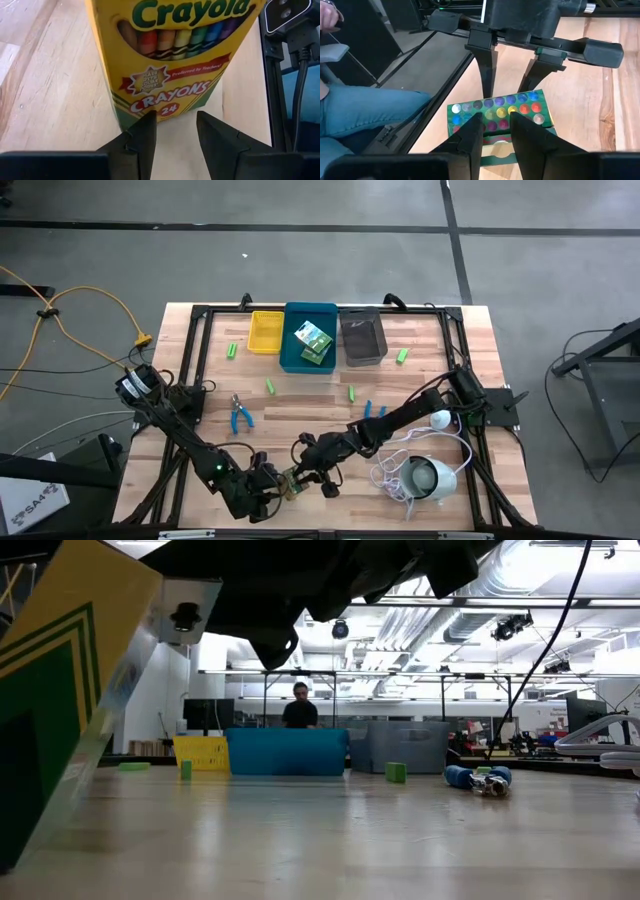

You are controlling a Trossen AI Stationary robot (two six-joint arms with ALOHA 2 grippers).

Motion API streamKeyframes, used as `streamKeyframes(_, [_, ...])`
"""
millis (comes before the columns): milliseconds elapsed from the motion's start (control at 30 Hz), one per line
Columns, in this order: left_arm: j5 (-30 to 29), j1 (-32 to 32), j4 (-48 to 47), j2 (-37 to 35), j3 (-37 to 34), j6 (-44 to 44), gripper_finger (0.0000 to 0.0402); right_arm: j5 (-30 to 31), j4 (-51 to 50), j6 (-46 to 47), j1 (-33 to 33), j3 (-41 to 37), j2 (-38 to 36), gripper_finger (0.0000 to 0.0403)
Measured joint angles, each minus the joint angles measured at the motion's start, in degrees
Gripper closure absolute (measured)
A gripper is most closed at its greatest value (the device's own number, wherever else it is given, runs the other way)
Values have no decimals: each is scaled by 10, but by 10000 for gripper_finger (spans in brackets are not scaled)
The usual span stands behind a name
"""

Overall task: Pick & Place School Supplies
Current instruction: Put the crayon box into the blue bin

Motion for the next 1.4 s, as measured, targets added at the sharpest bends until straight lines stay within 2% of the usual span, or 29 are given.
streamKeyframes(533, [-25,4,-3,0,1,17,264,-3,14,-1,1,0,1,312])
streamKeyframes(1267, [-24,21,-1,1,1,49,264,-12,49,-25,-4,1,1,312])
streamKeyframes(1400, [-24,21,-1,1,1,49,264,-15,31,-29,-4,20,1,312])
